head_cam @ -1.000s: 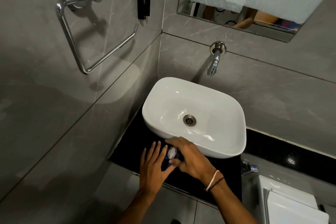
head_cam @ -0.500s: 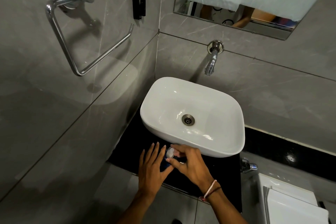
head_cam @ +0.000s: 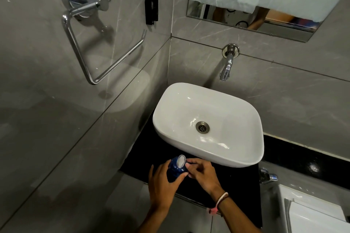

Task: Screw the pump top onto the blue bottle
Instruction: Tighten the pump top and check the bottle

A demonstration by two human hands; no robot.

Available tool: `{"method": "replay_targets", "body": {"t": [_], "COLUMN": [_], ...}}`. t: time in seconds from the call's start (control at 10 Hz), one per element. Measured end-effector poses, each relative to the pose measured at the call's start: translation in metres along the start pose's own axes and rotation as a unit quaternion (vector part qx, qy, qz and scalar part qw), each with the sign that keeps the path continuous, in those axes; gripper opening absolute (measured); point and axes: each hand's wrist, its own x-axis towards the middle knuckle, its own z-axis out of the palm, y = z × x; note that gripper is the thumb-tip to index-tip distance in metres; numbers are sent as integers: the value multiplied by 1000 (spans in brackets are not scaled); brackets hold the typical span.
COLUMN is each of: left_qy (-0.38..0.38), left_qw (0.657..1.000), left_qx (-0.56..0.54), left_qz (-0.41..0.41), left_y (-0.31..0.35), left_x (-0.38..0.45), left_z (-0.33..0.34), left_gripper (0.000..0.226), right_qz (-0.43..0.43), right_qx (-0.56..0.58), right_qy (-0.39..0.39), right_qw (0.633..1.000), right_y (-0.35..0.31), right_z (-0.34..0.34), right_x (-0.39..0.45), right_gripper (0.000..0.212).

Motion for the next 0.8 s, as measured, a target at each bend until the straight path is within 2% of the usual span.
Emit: {"method": "replay_targets", "body": {"t": [0.2,0.5,0.6,0.7,0.8], "left_qy": [33,41,34,56,94], "left_qw": [999,999,999,998,991], "left_qx": [5,5,17,13,4], "left_qz": [-20,-8,-18,-2,97], "left_y": [-14,-49,-49,-25,-7], "left_x": [29,58,56,45,47], "left_z": [-32,-66,-66,-74,-82], "left_gripper": [64,65,76,87,74], "right_qz": [-16,-39,-65,-182,-285], "right_qx": [-24,-16,-54,-202,-279], "right_qy": [-17,-57,-56,21,130], "right_qw": [999,998,995,962,908], "right_y": [-25,-44,-50,-61,-65], "right_z": [45,92,87,60,34], "right_x": [28,51,41,9,-7], "right_gripper": [27,29,29,30,30]}}
